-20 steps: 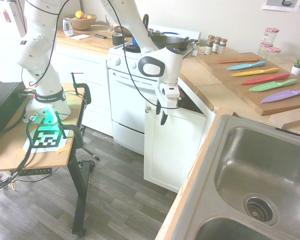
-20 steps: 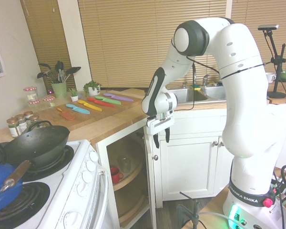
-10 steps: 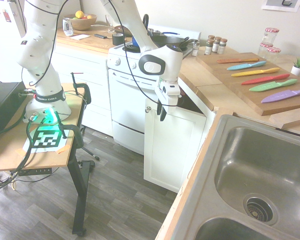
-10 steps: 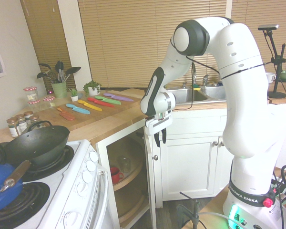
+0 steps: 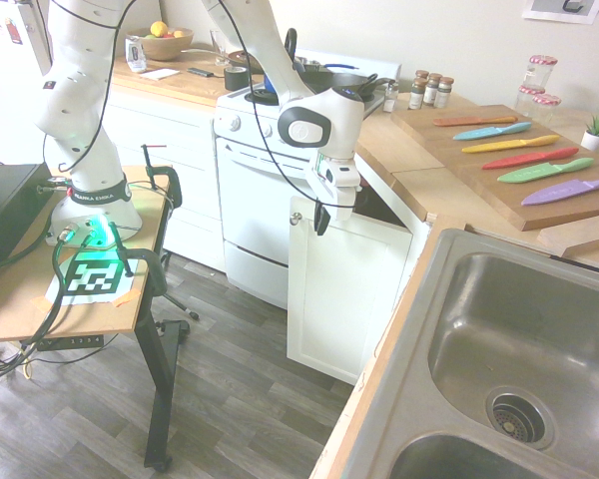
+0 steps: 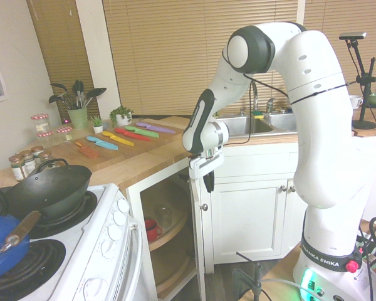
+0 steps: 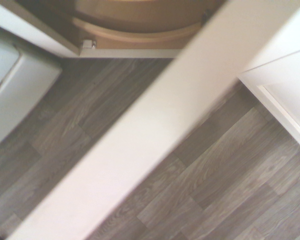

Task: Close the cabinet

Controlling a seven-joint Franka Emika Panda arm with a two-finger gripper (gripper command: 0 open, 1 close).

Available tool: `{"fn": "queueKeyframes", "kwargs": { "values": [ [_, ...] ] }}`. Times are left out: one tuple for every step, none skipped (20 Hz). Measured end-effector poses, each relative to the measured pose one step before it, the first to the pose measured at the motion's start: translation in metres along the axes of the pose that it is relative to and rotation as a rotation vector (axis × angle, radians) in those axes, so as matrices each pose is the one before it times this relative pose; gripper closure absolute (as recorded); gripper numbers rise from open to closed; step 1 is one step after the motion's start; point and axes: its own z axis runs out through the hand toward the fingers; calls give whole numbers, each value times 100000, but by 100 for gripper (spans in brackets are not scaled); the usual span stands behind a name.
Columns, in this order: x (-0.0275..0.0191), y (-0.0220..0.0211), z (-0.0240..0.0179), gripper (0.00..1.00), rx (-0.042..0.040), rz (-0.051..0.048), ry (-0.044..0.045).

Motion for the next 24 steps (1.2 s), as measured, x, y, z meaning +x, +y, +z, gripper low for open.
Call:
{"fn": "queueKeyframes", "kwargs": {
  "values": [
    [-192, -344, 25, 100, -511, -1327, 131],
    [-226, -399, 35, 100, -346, -1117, -56],
    [-248, -456, 36, 100, -514, -1359, 63],
    [-255, -487, 37, 100, -616, -1457, 184],
    [-264, -500, 60, 100, -384, -1293, -12],
    [-272, -499, 90, 100, -255, -1132, -304],
    [-198, -443, 96, 100, -229, -967, -502],
    [-79, -448, 60, 100, -126, -834, -367],
    [-6, -463, 19, 100, 1, -806, -158],
    [67, -427, -1, 100, -354, -812, -391],
    [85, -484, -51, 100, -257, -899, -64],
    [78, -604, -146, 100, -328, -1158, -31],
    [115, -710, -229, 100, -135, -1233, 91],
    [134, -835, -315, 100, -54, -1140, -14],
    [171, -871, -366, 100, -129, -1076, -100],
    [190, -960, -390, 100, -125, -970, -148],
    [186, -1074, -411, 100, -64, -807, 2],
    [148, -1148, -395, 100, -127, -574, 31],
    [83, -1293, -364, 100, -203, -469, -182],
    [160, -1355, -423, 100, -290, -358, -277],
    [190, -1322, -339, 100, -356, -338, -454],
    [281, -1308, -244, 100, -395, -13, -426],
    [405, -1273, -170, 100, -427, 148, -425],
    [478, -1097, -172, 100, -223, 179, -272]
  ]
}}
